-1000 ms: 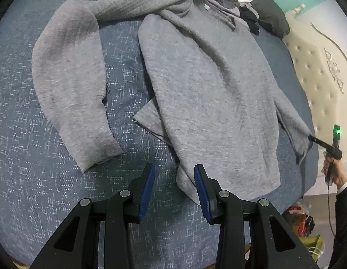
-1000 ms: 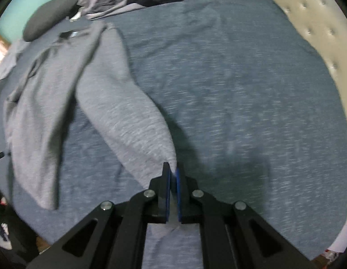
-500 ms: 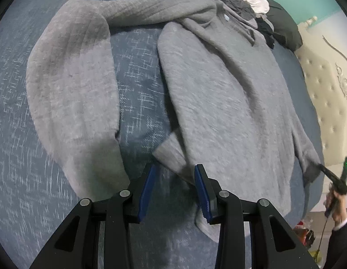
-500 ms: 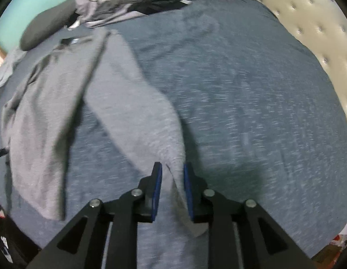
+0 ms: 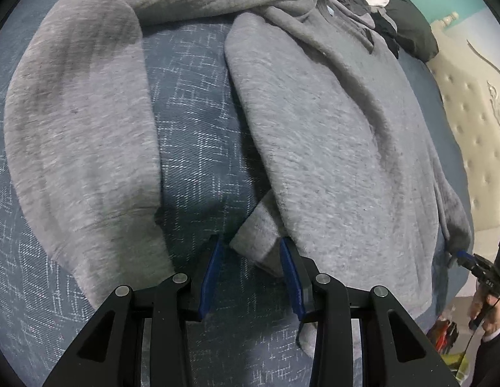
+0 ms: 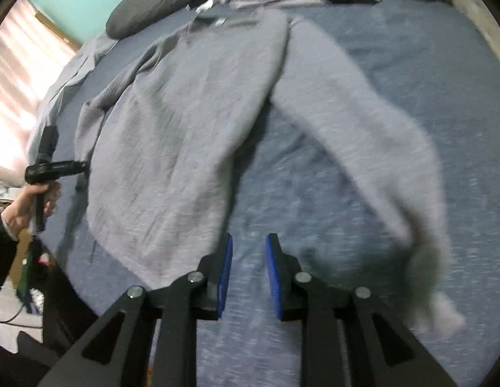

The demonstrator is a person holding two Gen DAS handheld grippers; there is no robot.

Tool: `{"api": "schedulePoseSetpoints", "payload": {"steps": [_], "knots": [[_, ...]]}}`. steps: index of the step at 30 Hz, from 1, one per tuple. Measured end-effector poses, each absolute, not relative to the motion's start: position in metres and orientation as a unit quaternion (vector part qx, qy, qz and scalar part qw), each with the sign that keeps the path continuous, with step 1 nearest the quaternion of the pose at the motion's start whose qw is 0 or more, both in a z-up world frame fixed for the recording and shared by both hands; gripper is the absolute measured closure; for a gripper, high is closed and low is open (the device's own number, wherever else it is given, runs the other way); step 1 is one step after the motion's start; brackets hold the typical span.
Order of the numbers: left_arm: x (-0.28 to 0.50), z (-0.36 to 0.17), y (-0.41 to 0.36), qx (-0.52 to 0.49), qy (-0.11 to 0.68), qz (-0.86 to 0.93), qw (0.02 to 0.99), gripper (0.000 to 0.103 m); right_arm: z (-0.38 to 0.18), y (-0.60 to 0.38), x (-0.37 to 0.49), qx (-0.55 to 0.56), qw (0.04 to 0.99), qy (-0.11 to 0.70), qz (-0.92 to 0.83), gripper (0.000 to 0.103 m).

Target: Fold clothes

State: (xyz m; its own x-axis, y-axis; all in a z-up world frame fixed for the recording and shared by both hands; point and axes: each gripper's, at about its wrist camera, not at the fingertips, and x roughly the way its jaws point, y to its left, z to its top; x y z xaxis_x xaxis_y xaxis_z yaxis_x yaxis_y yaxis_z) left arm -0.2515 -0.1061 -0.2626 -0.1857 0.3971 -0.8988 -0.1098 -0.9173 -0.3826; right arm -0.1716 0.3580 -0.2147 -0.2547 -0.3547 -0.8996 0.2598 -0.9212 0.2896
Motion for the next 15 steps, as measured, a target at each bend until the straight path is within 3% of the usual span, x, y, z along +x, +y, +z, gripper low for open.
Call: {"api": "schedulePoseSetpoints", "payload": {"steps": [7, 9, 11, 15], "knots": [[-0.251, -0.266, -0.100, -0.615, -0.121, 0.758, 0.183, 0.065, -0.242, 0.315, -0.168, 0.615, 0.252, -0.029, -0.747, 0.081], [-0.249, -0.267, -0.099, -0.614, -0.118, 0.758, 0.188, 0.073, -0.250, 0.305, -0.168, 0.621, 0.258, -0.022, -0.740, 0.081], [-0.247, -0.267, -0.098, -0.613, -0.116, 0.757, 0.193, 0.088, -0.256, 0.300, -0.169, 0.626, 0.262, -0.029, -0.734, 0.081], [-0.245, -0.265, -0.098, -0.612, -0.115, 0.757, 0.200, 0.096, -0.266, 0.292, -0.169, 0.638, 0.263, -0.019, -0.723, 0.081]]}}
